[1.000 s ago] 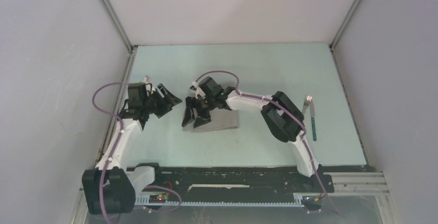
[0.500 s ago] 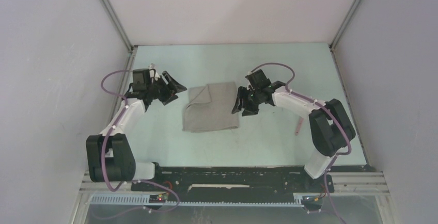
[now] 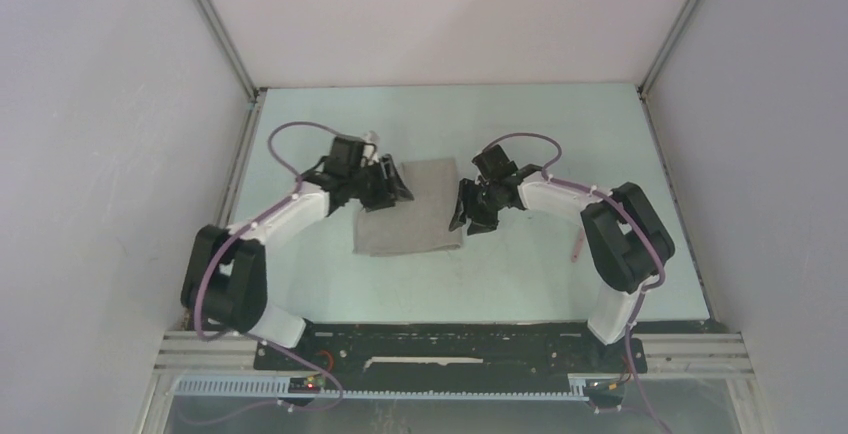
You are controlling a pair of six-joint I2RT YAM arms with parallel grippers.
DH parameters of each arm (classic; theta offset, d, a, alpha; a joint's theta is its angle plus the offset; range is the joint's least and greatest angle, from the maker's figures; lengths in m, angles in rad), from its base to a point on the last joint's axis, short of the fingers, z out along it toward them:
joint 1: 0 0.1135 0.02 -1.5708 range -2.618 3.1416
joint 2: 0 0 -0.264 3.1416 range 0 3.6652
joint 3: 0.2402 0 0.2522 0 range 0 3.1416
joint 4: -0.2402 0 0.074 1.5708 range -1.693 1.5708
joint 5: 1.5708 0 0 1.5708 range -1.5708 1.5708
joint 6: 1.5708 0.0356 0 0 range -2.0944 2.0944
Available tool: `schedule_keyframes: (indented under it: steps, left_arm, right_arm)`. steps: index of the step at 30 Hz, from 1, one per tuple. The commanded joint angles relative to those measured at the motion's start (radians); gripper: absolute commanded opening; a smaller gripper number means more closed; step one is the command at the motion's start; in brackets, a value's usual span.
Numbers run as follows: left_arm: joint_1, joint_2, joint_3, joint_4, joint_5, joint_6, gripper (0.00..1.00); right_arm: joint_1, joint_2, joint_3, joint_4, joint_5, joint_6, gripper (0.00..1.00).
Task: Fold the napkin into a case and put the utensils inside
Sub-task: Smooth out the square-folded napkin at the center of the board, then rotate the square-folded napkin at the center of the board.
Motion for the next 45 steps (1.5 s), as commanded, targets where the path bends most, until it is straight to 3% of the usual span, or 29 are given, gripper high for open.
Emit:
schedule_keyframes:
  steps: [1,6,13,16,22,26,29,33,35,37,38,41,45]
  left_arm:
    - [-0.121,0.110,0.103,0.021,-0.256,0.049,0.61]
    - [-0.189,0.277,0.273,-0.009,-0.348,0.075,0.61]
    - [-0.198,0.427,0.333,0.044,-0.264,0.021,0.61]
    - [-0.195,0.454,0.363,0.022,-0.317,0.045,0.61]
    - [-0.071,0.433,0.383,-0.135,-0.455,0.092,0.60]
    - [0.045,0.248,0.299,-0.182,-0.495,0.105,0.61]
    - [0.092,0.116,0.300,-0.203,-0.516,0.146,0.66]
    - [0.127,0.121,0.381,-0.251,-0.375,0.184,0.67]
    - [0.119,0.156,0.399,-0.218,-0.264,0.182,0.66]
    - [0.110,0.212,0.424,-0.194,-0.174,0.154,0.66]
    - [0.107,0.242,0.432,-0.176,-0.134,0.138,0.66]
    - [0.084,0.349,0.482,-0.137,-0.068,0.122,0.68]
    - [0.046,0.470,0.594,-0.156,-0.022,0.153,0.69]
  right_arm:
    - [0.020,0.023,0.005,0.041,0.011,0.010,0.58]
    - [0.024,0.037,-0.025,0.054,0.018,0.021,0.53]
    - [0.026,0.043,-0.036,0.075,0.038,0.028,0.49]
    - [0.027,0.054,-0.036,0.084,0.033,0.030,0.47]
    - [0.029,0.055,-0.035,0.076,0.051,0.025,0.37]
    - [0.022,0.055,-0.036,0.072,0.048,0.004,0.22]
    - [-0.021,0.061,-0.036,0.068,0.037,-0.027,0.00]
    - [-0.195,0.091,-0.008,0.024,-0.084,-0.186,0.00]
    - [-0.292,0.153,0.115,-0.080,-0.116,-0.349,0.00]
    - [-0.355,0.233,0.287,-0.235,-0.051,-0.467,0.00]
    - [-0.374,0.271,0.382,-0.304,-0.028,-0.510,0.07]
    - [-0.401,0.315,0.637,-0.403,0.210,-0.489,0.51]
    - [-0.402,0.285,0.853,-0.555,0.323,-0.402,0.67]
